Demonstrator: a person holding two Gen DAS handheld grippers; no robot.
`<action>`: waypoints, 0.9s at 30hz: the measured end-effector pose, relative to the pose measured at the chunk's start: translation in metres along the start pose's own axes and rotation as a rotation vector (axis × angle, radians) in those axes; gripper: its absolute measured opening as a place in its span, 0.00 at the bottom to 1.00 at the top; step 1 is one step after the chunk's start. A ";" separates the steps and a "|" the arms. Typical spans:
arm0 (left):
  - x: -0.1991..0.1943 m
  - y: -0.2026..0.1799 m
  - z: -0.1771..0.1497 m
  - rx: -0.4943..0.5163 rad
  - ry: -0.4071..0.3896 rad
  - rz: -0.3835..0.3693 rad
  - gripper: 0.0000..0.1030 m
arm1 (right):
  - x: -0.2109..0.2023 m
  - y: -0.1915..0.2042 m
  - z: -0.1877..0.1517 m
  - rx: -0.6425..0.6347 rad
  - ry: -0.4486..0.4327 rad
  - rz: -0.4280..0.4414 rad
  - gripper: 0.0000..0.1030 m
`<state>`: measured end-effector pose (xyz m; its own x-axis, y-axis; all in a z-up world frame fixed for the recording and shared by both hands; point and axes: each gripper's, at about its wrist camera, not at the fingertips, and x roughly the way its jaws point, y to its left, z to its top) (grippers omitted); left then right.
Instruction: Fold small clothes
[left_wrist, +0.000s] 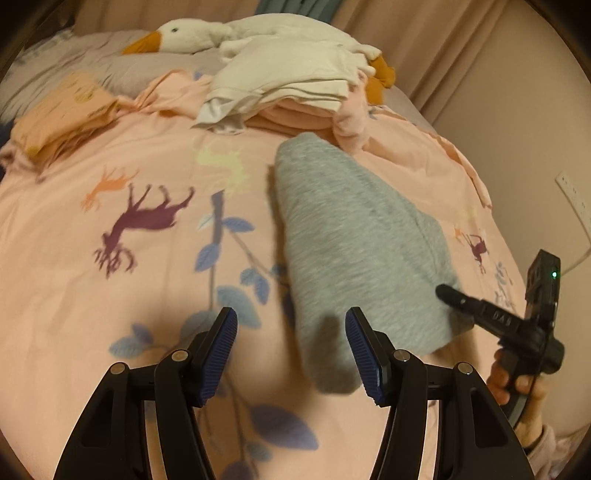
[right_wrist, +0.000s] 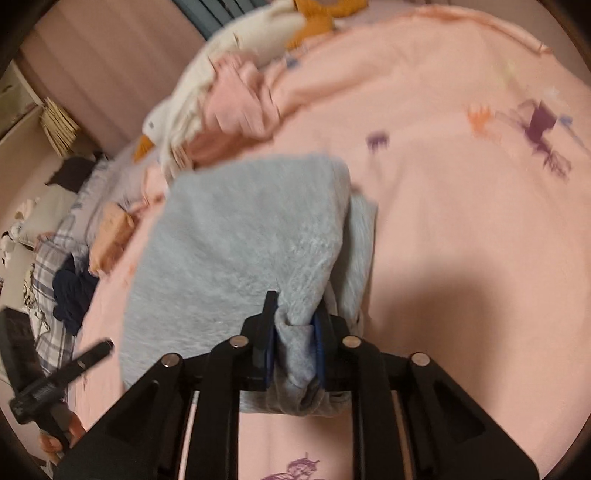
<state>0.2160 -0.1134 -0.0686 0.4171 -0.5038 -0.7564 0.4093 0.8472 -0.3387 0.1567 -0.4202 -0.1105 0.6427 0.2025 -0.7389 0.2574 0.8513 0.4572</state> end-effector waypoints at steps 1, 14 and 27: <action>0.001 -0.006 0.004 0.021 -0.006 0.003 0.58 | 0.000 0.001 -0.001 -0.013 -0.003 -0.006 0.21; 0.043 -0.056 0.025 0.182 -0.013 0.004 0.16 | -0.018 0.037 0.031 -0.203 -0.148 -0.015 0.30; 0.061 -0.044 0.012 0.162 0.040 -0.005 0.03 | 0.025 0.022 0.026 -0.183 -0.022 -0.097 0.26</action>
<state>0.2333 -0.1832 -0.0934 0.3834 -0.4985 -0.7775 0.5386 0.8046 -0.2503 0.1979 -0.4087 -0.1060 0.6374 0.1059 -0.7632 0.1847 0.9406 0.2848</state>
